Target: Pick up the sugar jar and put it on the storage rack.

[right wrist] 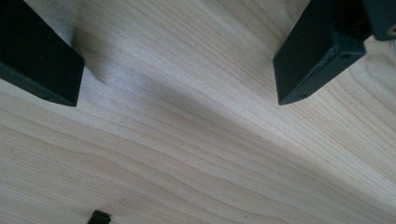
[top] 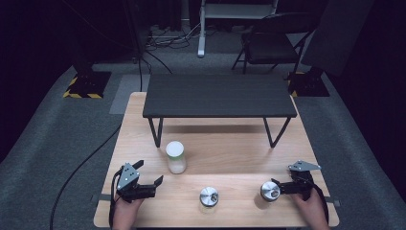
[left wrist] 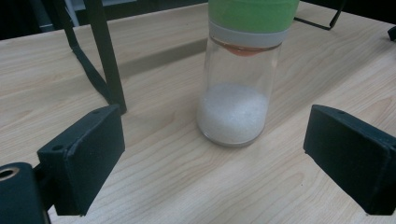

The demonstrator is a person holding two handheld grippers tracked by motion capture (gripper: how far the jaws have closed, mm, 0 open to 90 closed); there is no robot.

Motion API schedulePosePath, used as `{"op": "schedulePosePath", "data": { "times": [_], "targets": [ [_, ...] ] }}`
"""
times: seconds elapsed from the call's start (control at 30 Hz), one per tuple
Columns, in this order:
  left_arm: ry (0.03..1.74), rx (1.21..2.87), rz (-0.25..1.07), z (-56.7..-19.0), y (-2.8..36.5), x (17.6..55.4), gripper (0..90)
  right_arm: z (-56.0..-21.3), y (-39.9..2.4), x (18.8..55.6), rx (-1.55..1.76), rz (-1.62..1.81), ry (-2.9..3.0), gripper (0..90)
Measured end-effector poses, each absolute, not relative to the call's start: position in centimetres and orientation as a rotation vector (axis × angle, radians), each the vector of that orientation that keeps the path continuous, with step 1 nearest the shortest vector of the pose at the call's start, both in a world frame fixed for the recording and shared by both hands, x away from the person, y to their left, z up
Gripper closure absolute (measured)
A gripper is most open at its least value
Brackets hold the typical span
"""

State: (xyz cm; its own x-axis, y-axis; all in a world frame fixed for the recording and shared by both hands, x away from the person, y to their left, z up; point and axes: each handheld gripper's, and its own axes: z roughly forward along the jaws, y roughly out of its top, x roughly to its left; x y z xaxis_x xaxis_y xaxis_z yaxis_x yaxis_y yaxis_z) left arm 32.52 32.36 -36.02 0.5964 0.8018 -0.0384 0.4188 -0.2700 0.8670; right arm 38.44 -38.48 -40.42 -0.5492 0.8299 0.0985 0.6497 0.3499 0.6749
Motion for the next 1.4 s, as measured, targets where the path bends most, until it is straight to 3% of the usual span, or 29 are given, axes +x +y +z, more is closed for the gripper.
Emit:
{"op": "schedulePosePath", "data": {
  "times": [0.53, 1.4],
  "targets": [
    [0.947, 1.837, 0.520, -36.6, 32.3, 33.3, 4.3, -40.4, -38.5, 38.4, 1.324, 0.993, 2.354, 1.4],
    [0.818, 1.817, 0.476, -37.3, 29.4, 38.2, 4.8, -40.4, -38.4, 38.5, 1.336, 0.988, 2.347, 1.4]
  ]
}}
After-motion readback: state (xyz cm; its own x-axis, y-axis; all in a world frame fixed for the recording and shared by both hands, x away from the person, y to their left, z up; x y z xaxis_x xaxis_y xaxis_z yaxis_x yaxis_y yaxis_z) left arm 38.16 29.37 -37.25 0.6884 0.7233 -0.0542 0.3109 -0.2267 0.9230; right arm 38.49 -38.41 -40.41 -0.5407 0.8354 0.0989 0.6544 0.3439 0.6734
